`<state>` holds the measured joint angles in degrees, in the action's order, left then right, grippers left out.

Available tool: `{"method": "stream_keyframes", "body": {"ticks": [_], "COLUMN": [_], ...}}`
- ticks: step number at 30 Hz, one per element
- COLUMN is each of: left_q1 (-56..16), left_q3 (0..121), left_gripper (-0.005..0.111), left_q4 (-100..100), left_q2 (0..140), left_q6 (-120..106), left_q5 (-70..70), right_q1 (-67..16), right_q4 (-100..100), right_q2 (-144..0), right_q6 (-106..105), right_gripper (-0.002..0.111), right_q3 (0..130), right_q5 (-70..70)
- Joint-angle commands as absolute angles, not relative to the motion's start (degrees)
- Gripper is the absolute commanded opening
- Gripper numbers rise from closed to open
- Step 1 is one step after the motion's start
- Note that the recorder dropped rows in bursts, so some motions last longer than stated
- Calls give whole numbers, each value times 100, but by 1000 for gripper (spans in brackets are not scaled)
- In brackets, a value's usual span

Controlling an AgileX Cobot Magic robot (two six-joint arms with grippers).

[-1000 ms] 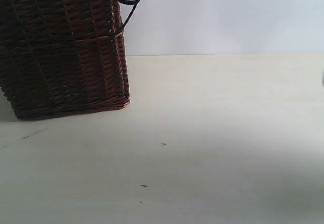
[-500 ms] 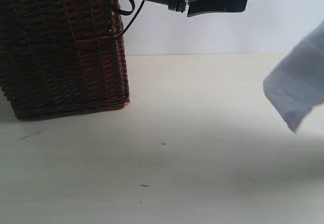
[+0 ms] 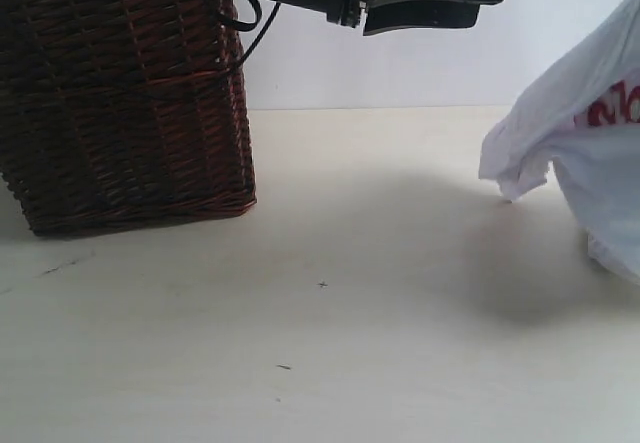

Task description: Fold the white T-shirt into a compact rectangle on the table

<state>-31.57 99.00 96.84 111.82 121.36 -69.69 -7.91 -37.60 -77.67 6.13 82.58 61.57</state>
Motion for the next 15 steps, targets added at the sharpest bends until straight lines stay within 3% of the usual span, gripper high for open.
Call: {"method": "stream_keyframes", "body": {"ticks": [1,6,12,15], "left_q1": [-3128,-3128,-3128,-3128], "left_q3": [9930,9930,9930,9916], "left_gripper": [56,55,55,55], "left_q4": [9680,9691,9805,9910], "left_q2": [11166,11166,11166,11155], "left_q6": [12175,12175,12175,12175], "left_q5": [-6996,-6996,-6996,-6996], "right_q1": [-839,-839,-839,-1085], "right_q4": [-4565,-4677,-3453,-4140], "right_q2": [-7383,-6850,-6994,-7083], "right_q6": [996,1076,616,358], "right_gripper": [0,0,0,0], "right_q3": [8934,9469,8646,8517], "right_q5": [6062,5962,6089,6270]}}
